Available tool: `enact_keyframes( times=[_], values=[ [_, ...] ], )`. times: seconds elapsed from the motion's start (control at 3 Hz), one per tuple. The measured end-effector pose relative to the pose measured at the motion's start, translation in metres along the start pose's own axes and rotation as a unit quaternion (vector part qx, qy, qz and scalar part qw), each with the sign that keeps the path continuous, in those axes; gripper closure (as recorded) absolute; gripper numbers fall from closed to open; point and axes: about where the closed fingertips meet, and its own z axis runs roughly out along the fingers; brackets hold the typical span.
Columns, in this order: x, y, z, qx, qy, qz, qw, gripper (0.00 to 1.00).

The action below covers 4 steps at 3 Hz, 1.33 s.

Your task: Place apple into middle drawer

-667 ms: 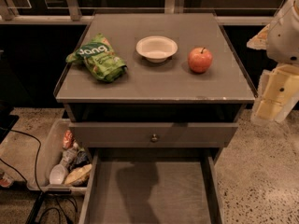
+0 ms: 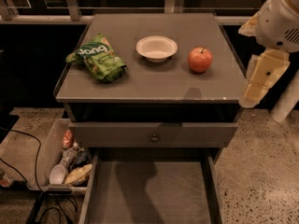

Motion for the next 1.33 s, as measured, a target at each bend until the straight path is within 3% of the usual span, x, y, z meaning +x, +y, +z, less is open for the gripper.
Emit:
enact_keyframes(
  times=[0.33, 0.67, 1.0, 1.33],
  values=[
    [-0.015, -0.039, 0.012, 0.002, -0.03, 0.007, 0.9995, 0.0],
    [-0.017, -0.078, 0.026, 0.006, -0.065, 0.035, 0.9972, 0.0],
    [-0.007, -0.111, 0.049, -0.005, -0.109, 0.08, 0.9909, 0.0],
    [0.0, -0.134, 0.072, -0.019, -0.17, 0.11, 0.979, 0.0]
  ],
)
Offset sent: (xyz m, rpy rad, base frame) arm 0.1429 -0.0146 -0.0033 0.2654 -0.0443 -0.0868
